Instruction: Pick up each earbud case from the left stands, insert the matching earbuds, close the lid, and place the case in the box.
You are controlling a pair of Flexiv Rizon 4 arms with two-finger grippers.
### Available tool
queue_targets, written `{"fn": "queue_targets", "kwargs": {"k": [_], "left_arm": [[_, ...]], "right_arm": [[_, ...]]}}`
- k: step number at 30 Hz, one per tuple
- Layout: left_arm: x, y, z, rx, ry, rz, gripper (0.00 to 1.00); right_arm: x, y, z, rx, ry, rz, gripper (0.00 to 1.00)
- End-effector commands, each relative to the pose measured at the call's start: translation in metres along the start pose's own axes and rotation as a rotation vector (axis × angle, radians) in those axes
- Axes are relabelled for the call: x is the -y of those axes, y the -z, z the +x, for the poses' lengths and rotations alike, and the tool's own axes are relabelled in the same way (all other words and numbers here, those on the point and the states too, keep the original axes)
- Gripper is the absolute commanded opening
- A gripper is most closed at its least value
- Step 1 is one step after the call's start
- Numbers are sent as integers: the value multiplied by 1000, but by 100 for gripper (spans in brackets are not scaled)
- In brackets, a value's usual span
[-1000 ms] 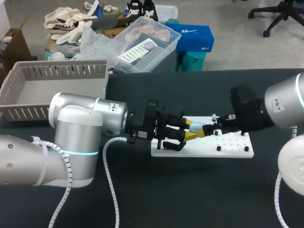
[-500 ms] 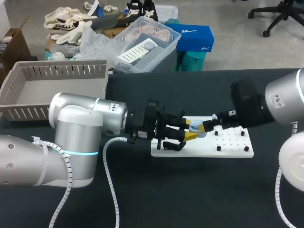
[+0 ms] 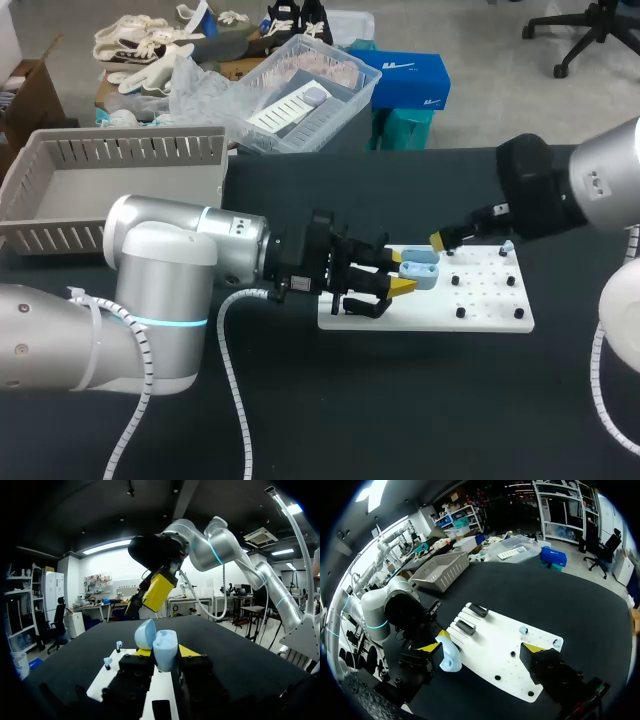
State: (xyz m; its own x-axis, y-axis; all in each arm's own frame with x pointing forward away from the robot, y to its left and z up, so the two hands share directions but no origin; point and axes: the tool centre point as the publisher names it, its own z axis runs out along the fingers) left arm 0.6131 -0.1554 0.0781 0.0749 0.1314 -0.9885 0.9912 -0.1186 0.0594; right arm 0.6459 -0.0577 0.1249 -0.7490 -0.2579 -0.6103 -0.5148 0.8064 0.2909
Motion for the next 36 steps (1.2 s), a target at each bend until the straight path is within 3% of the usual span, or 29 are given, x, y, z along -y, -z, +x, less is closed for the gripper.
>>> {"fn": "queue_targets", "kwargs": {"k": [1, 3, 5, 15, 31, 33, 36], "left_arm": [[1, 0, 0, 0, -1, -3, 0], [1, 0, 0, 0, -1, -3, 0], [1, 0, 0, 0, -1, -3, 0], [1, 0, 0, 0, -1, -3, 0], [1, 0, 0, 0, -1, -3, 0], [1, 0, 0, 0, -1, -3, 0], [1, 0, 0, 0, -1, -3, 0]], "right_arm": [[12, 38, 4, -17, 20, 263, 100], [18, 42, 4, -26, 20, 292, 100], [39, 50, 9, -72, 27, 399, 100], [80, 46, 20, -200, 59, 539, 100], [111, 3, 18, -287, 65, 513, 100], [114, -2, 18, -293, 63, 507, 89], [117, -10, 19, -312, 62, 493, 91]]}}
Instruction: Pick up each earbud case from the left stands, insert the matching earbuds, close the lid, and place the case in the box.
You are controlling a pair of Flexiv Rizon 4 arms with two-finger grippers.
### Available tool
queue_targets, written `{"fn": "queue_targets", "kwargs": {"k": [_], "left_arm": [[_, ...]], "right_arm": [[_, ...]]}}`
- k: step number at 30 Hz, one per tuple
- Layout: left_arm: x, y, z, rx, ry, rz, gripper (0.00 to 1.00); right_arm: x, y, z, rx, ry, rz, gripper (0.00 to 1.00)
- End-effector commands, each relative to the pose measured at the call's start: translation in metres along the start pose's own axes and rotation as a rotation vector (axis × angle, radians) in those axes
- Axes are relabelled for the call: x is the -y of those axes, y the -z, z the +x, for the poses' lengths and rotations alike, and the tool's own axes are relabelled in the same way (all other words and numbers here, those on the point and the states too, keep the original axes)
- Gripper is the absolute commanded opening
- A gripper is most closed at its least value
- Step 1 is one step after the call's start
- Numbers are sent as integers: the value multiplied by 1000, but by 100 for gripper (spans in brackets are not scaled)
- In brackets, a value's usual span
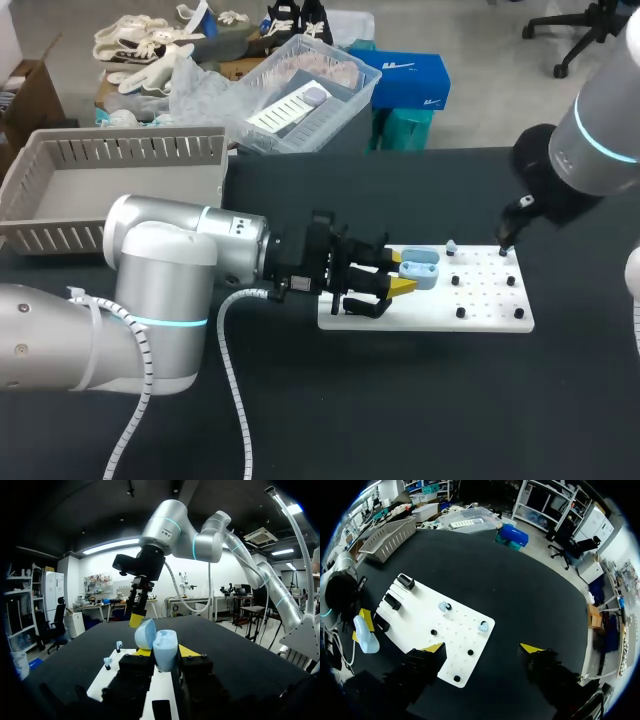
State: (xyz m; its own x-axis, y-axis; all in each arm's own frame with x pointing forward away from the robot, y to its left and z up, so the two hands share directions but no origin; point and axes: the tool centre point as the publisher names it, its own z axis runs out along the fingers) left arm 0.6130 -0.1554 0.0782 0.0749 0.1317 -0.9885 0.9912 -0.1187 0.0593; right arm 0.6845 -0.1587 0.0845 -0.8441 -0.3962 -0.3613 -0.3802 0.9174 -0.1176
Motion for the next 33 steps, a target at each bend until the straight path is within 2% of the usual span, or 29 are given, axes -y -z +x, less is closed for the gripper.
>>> {"fn": "queue_targets", "kwargs": {"k": [1, 2, 5, 6, 7, 9, 16, 17, 22, 25, 27, 31, 33], "left_arm": [[0, 0, 0, 1, -1, -3, 0], [0, 0, 0, 1, -1, -3, 0], [0, 0, 0, 1, -1, -3, 0], [0, 0, 0, 1, -1, -3, 0], [0, 0, 0, 1, -1, -3, 0], [0, 0, 0, 1, -1, -3, 0], [0, 0, 0, 1, -1, -3, 0], [0, 0, 0, 1, -1, -3, 0], [0, 0, 0, 1, -1, -3, 0], [0, 0, 0, 1, -1, -3, 0], [0, 0, 0, 1, -1, -3, 0], [0, 0, 0, 1, -1, -3, 0], [0, 0, 0, 1, -1, -3, 0]], "right_arm": [[-4, -19, -8, -19, 1, 47, 85], [-4, -21, -8, -22, 1, 45, 84], [-4, -28, -9, -42, 3, 32, 66], [-3, -31, -9, -49, 2, 26, 67], [-3, -33, -9, -56, 2, 16, 75], [-2, -38, -9, -66, 5, 21, 66], [1, -47, -11, -89, 5, 12, 68], [1, -49, -11, -93, 2, 7, 64], [3, -54, -10, -104, 0, 1, 64], [4, -57, -10, -107, -2, -2, 55], [4, -59, -10, -110, -3, -5, 57], [4, -62, -10, -116, -1, -9, 55], [4, -63, -10, -117, -1, -10, 50]]}}
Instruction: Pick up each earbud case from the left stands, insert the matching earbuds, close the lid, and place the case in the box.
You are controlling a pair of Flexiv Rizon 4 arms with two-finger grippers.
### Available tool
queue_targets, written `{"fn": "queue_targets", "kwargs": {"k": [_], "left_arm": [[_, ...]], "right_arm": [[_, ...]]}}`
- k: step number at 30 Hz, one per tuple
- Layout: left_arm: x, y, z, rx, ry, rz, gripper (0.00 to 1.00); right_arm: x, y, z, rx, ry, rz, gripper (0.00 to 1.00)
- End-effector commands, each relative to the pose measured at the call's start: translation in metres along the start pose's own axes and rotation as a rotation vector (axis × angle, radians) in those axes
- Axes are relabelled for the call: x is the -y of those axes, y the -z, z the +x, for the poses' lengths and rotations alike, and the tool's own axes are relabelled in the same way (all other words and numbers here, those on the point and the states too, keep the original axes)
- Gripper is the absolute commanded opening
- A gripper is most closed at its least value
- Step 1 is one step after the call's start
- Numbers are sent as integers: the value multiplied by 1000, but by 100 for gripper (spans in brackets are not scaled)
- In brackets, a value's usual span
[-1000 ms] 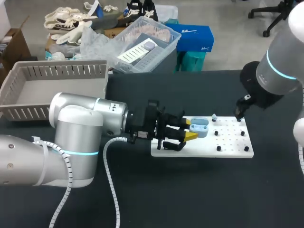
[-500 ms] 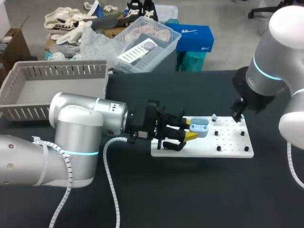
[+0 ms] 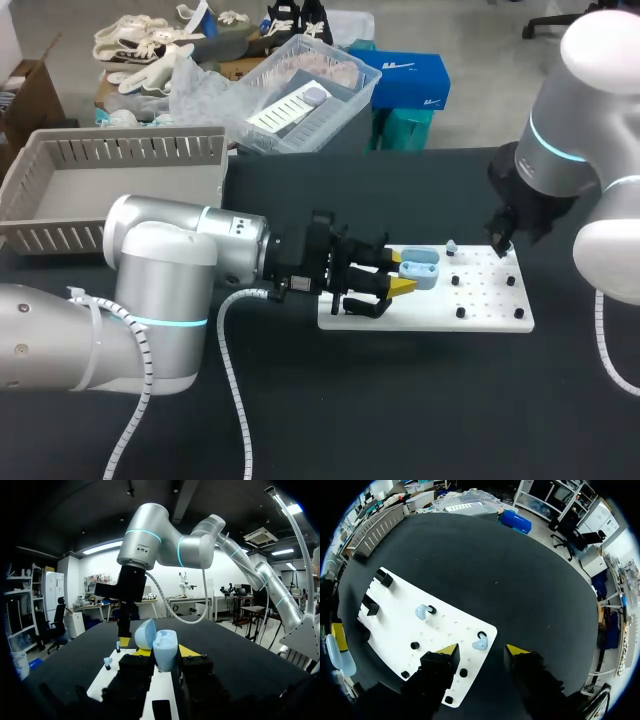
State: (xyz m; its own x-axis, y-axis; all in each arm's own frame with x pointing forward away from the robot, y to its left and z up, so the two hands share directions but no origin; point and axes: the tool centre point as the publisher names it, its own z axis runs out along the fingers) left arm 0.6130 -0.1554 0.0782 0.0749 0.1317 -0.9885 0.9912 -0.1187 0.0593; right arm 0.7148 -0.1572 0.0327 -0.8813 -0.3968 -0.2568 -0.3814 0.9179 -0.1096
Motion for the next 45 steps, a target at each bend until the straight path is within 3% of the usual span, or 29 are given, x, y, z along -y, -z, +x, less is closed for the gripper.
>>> {"fn": "queue_targets", "kwargs": {"k": [1, 37, 45], "left_arm": [[0, 0, 0, 1, -1, -3, 0], [0, 0, 0, 1, -1, -3, 0], [0, 0, 0, 1, -1, -3, 0]], "right_arm": [[0, -3, -3, -7, 1, -3, 50], [-4, -12, -4, -29, 17, -14, 30], [-3, -13, -4, -32, 16, -9, 15]]}}
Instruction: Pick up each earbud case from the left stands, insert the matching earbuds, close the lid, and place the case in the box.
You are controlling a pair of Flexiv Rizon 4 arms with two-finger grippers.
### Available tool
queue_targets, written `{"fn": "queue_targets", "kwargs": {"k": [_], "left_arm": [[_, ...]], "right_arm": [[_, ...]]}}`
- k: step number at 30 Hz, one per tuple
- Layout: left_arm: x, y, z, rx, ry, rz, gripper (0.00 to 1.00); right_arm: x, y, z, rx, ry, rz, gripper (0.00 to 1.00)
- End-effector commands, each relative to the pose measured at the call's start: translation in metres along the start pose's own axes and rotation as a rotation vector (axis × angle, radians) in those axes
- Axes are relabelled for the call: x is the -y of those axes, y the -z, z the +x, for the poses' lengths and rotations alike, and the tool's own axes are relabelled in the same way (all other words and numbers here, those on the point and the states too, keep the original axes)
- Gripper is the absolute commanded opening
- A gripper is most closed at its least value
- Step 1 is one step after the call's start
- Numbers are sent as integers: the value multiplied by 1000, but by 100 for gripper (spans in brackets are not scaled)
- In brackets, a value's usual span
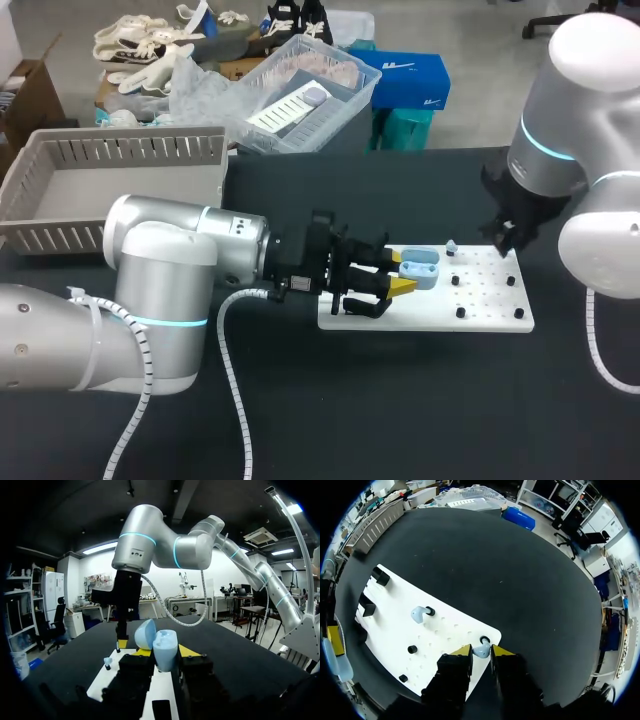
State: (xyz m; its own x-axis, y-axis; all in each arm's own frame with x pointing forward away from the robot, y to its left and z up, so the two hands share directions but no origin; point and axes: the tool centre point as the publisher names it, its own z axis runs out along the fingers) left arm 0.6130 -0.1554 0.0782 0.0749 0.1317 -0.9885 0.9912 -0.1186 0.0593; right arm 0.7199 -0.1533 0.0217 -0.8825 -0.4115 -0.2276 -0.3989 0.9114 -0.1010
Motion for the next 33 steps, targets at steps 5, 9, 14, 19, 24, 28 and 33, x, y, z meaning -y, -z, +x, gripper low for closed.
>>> {"fn": "queue_targets", "kwargs": {"k": [5, 9, 14, 19, 24, 28, 33], "left_arm": [[0, 0, 0, 1, -1, -3, 0], [0, 0, 0, 1, -1, -3, 0], [0, 0, 0, 1, -1, -3, 0], [0, 0, 0, 1, -1, -3, 0], [0, 0, 0, 1, -1, -3, 0], [0, 0, 0, 1, -1, -3, 0], [0, 0, 0, 1, -1, -3, 0]], "right_arm": [[1, -2, -1, -9, 3, 10, 3], [1, -2, -1, -9, 3, 13, 0], [0, 5, -2, -4, 8, 16, 0], [-3, 18, -2, 1, 13, 25, 0], [-10, 41, 3, 13, 29, 50, 0], [-17, 68, 8, 36, 44, 73, 0], [-31, 106, 14, 83, 57, 93, 0]]}}
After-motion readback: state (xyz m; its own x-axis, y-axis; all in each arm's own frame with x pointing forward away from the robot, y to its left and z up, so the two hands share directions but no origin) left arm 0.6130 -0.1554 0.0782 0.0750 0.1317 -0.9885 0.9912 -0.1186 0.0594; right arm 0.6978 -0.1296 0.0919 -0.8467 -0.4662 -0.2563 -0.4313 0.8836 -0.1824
